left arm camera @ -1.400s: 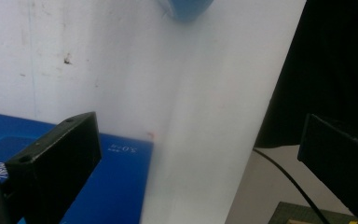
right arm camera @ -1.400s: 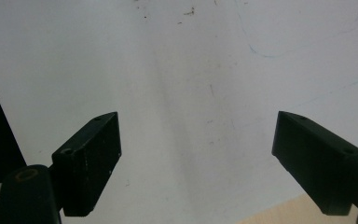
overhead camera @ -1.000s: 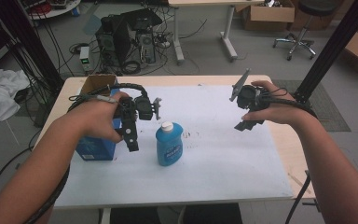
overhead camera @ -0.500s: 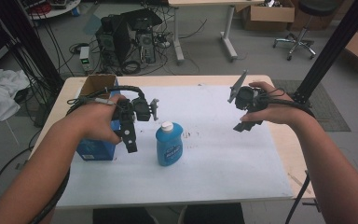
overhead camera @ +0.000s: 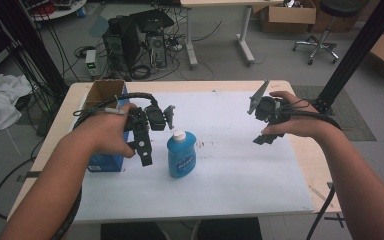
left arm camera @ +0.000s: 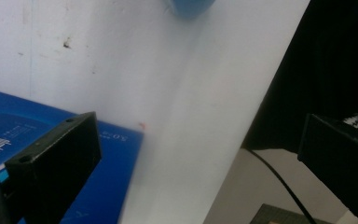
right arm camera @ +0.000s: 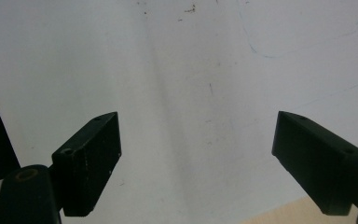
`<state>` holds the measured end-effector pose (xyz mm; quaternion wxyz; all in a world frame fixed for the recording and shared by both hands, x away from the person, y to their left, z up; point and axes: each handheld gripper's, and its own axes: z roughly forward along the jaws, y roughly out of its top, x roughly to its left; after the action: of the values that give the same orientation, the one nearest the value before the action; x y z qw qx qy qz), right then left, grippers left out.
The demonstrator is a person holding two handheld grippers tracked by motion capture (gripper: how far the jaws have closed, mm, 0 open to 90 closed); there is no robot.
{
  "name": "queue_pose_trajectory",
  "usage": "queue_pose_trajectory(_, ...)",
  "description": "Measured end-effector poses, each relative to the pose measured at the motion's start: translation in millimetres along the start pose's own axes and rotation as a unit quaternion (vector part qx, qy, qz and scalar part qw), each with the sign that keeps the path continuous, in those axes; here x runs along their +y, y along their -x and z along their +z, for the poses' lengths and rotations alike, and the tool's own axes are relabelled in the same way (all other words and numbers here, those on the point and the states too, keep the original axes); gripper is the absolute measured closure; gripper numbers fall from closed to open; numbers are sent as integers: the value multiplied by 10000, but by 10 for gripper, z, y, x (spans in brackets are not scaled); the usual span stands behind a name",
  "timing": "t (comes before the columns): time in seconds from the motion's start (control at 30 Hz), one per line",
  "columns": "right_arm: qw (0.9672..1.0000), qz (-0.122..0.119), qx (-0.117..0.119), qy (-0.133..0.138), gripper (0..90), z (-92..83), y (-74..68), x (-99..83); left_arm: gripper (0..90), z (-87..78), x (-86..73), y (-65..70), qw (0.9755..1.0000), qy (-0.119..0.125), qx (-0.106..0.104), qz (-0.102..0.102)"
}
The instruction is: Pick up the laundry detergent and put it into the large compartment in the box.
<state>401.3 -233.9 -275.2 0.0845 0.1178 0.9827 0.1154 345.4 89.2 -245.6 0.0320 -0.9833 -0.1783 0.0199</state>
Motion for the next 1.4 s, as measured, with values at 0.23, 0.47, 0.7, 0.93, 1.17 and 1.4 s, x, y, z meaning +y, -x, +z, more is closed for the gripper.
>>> queue_pose_trajectory(0.23, 10000, 1, 2, 79, 157, 18, -50, -38, 1, -61, -10, 68, 9994, 206, 159, -218)
queue_pose_trajectory(0.47, 10000, -31, 51, 71, 157, 39, -113, -19, 1, -54, 38, 143, 9988, 268, 78, -399)
queue_pose_trajectory(0.7, 9999, -46, 17, 91, 157, 25, -129, -13, 1, -106, 90, 156, 9962, 510, 99, -695)
queue_pose_trajectory(0.93, 9999, -51, 4, 119, 157, 16, -146, -27, 1, -64, 190, 114, 9926, 557, 95, -1075)
queue_pose_trajectory(1.17, 9999, -32, 23, 120, 157, 43, -141, -44, 1, -18, 283, 117, 9912, 567, 72, -1195)
queue_pose_trajectory(1.4, 9999, -35, 37, 153, 157, 55, -134, -48, 1, 30, 399, 149, 9898, 821, -21, -1164)
